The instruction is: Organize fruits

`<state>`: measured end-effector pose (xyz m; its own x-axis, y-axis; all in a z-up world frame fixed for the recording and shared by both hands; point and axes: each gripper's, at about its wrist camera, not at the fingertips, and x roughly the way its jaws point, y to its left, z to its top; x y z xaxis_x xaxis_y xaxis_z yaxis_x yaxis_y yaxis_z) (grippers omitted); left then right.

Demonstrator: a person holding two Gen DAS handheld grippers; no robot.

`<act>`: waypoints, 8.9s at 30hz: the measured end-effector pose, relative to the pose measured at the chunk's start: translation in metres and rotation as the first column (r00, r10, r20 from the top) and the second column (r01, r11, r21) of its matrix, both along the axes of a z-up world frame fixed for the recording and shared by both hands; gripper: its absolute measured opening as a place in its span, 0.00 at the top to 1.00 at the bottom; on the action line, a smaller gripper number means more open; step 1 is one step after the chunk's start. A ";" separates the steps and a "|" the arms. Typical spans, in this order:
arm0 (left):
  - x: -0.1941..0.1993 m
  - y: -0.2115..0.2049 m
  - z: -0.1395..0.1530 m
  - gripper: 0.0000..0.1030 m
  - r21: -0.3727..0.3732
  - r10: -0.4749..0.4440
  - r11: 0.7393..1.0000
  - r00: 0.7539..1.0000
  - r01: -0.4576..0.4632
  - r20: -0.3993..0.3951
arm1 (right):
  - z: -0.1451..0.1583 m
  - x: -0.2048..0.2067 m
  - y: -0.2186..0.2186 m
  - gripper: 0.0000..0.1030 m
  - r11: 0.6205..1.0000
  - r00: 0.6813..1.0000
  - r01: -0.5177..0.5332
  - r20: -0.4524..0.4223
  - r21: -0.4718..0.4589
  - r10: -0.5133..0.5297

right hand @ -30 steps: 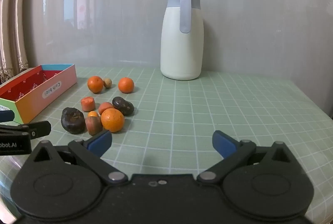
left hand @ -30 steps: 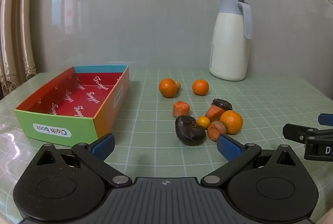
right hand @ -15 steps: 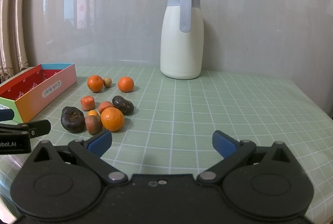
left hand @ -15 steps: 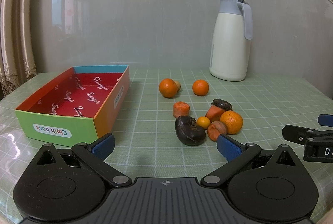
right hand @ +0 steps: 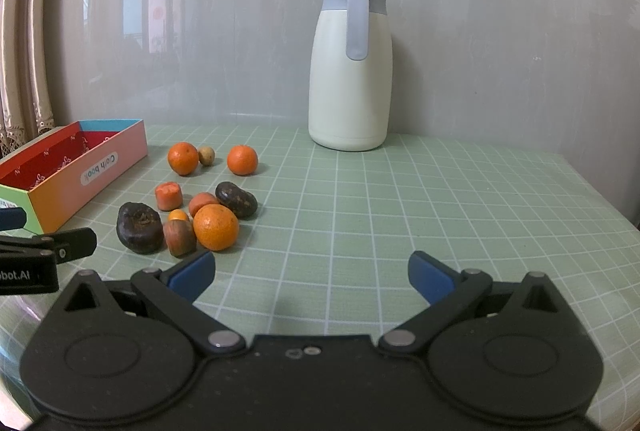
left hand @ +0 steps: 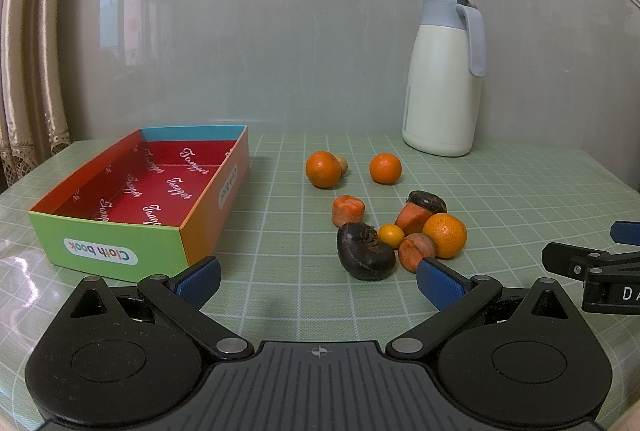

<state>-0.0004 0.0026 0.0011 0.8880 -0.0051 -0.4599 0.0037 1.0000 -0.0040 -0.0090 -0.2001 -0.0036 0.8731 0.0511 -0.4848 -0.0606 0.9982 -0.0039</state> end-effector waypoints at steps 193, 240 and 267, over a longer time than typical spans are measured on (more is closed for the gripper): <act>0.021 0.147 0.012 0.01 -0.020 0.328 0.945 0.943 -0.328 0.049 | -0.015 0.077 0.066 0.59 0.995 0.994 -0.035 -0.101 0.094 0.044; -0.002 0.190 0.014 0.01 -0.040 0.394 0.919 0.918 -0.392 0.054 | 0.023 0.075 0.105 0.65 0.980 0.995 -0.096 0.004 0.177 0.097; -0.031 0.253 0.012 0.01 -0.033 0.491 0.871 0.870 -0.490 0.045 | 0.030 0.067 0.248 0.35 0.930 0.931 -0.357 0.115 0.091 0.346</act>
<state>-0.0311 0.2557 0.0133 0.8007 0.4285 -0.4186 -0.4862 0.8731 -0.0364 0.0578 0.0479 0.0266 0.8311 0.4107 -0.3749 -0.4125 0.9075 0.0798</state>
